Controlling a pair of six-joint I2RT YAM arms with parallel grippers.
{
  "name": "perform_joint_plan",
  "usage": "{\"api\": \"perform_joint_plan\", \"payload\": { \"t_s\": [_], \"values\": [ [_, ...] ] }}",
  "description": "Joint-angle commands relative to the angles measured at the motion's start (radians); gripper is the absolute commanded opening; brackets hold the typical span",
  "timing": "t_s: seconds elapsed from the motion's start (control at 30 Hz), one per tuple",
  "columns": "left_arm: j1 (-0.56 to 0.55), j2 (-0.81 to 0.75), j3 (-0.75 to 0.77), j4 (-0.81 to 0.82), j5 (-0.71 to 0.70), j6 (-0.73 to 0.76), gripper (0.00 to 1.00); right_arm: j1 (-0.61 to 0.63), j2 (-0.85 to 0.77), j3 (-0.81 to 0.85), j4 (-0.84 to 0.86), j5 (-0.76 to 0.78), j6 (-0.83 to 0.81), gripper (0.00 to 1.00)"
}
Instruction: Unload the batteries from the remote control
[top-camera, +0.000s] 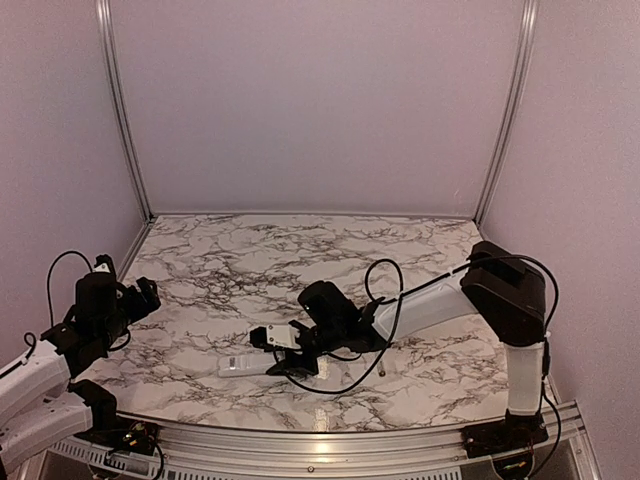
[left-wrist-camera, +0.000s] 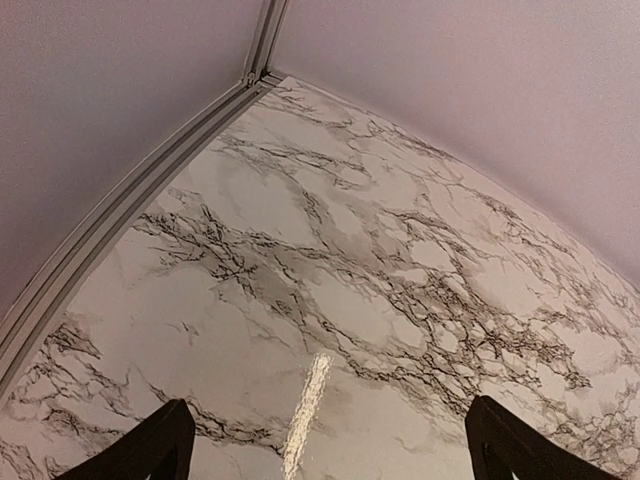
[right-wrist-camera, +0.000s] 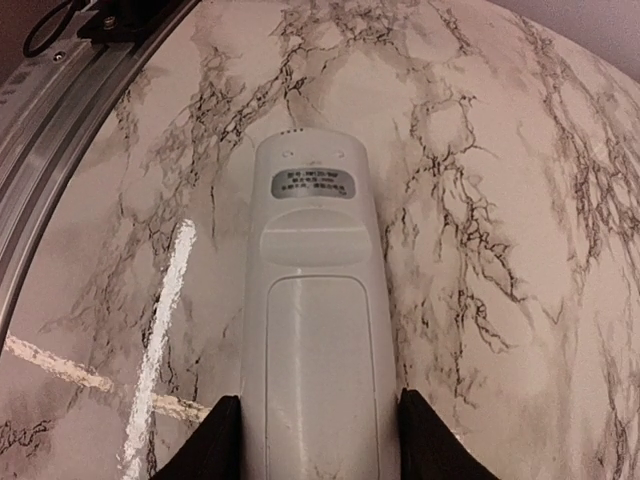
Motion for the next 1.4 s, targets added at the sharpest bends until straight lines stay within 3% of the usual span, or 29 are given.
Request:
{"api": "perform_joint_plan", "payload": {
  "t_s": [0.0, 0.23, 0.43, 0.57, 0.9, 1.03, 1.2, 1.37],
  "values": [
    [-0.003, 0.009, -0.004, 0.061, 0.041, 0.023, 0.99, -0.031, -0.084, -0.084, 0.136, 0.064, 0.04, 0.19],
    [-0.003, 0.101, 0.001, 0.278, 0.16, 0.001, 0.99, -0.042, -0.157, -0.203, 0.284, 0.182, 0.066, 0.19],
    [-0.003, 0.256, 0.022, 0.522, 0.372, -0.018, 0.99, -0.042, -0.211, -0.292, 0.39, 0.292, 0.097, 0.19],
    [-0.002, 0.398, 0.034, 0.675, 0.396, -0.025, 0.99, -0.042, -0.247, -0.342, 0.445, 0.374, 0.112, 0.19],
    [0.025, 0.756, 0.226, 0.821, 0.606, -0.044, 0.99, -0.051, -0.316, -0.373, 0.439, 0.549, 0.155, 0.19],
    [0.04, 0.864, 0.303, 0.819, 0.753, -0.043, 0.99, -0.056, -0.353, -0.401, 0.443, 0.582, 0.154, 0.19],
    [0.036, 1.002, 0.346, 0.953, 1.036, -0.073, 0.99, -0.092, -0.392, -0.427, 0.413, 0.577, 0.148, 0.19],
    [0.011, 1.086, 0.419, 0.931, 1.154, -0.066, 0.95, -0.156, -0.438, -0.457, 0.422, 0.507, 0.134, 0.21]
  ]
}}
